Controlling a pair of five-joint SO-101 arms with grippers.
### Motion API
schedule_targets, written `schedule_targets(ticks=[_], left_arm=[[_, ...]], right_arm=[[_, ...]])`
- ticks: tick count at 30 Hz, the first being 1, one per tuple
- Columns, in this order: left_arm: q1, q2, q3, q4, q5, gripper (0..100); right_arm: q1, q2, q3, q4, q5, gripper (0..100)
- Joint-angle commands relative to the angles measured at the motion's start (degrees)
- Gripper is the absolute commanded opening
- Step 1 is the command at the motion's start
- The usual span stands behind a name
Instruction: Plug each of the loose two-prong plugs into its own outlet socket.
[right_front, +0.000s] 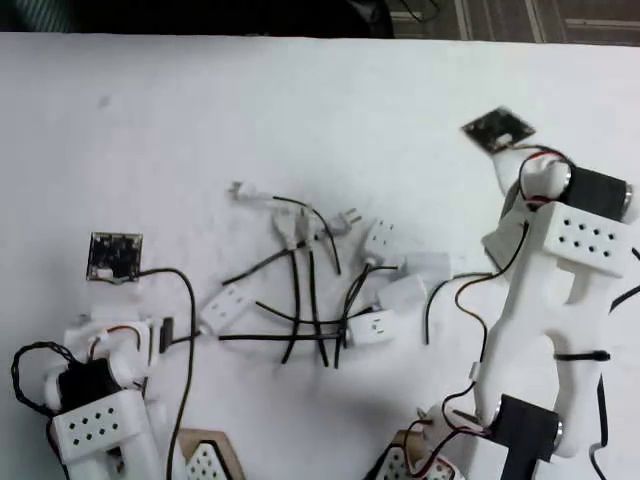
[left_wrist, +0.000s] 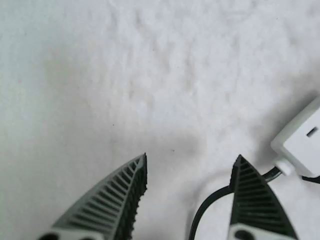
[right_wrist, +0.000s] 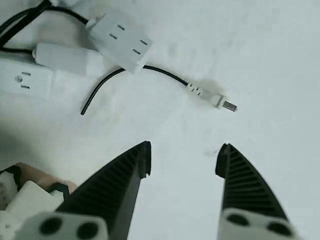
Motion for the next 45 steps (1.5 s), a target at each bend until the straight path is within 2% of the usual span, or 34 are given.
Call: schedule_targets(ticks=[1, 7, 14, 17, 35, 40, 42, 45], left_arm=[[-0.13, -0.48, -0.18, -0.79, 0.0, 28], [-0.13, -0.48, -0.18, -0.79, 0.0, 28], [-0.13, -0.48, -0.18, -0.79, 0.0, 28], [-0.13, -0.48, -0.18, -0.79, 0.0, 28], [-0.13, -0.48, -0.18, -0.79, 0.0, 28], [-0.13, -0.48, -0.09, -0.79, 0.0, 28], [-0.13, -0.48, -0.09, -0.79, 0.0, 28], [-0.13, -0.48, -0.09, -0.79, 0.0, 28]], right_arm=[[-0.48, 1.89, 1.14, -2.95, 7.82, 21.2], [1.8, 11.03, 1.14, -15.16, 25.41, 21.4], [5.85, 19.82, 1.05, -25.8, 39.74, 21.5], [6.55, 22.73, 1.05, -27.12, 44.13, 21.5], [8.4, 33.36, 0.97, -27.3, 45.8, 21.2], [10.15, 36.44, 0.79, -31.78, 45.71, 20.4], [10.33, 37.67, 0.79, -33.45, 45.71, 15.2], [9.98, 38.2, 0.79, -33.27, 45.63, 2.0]])
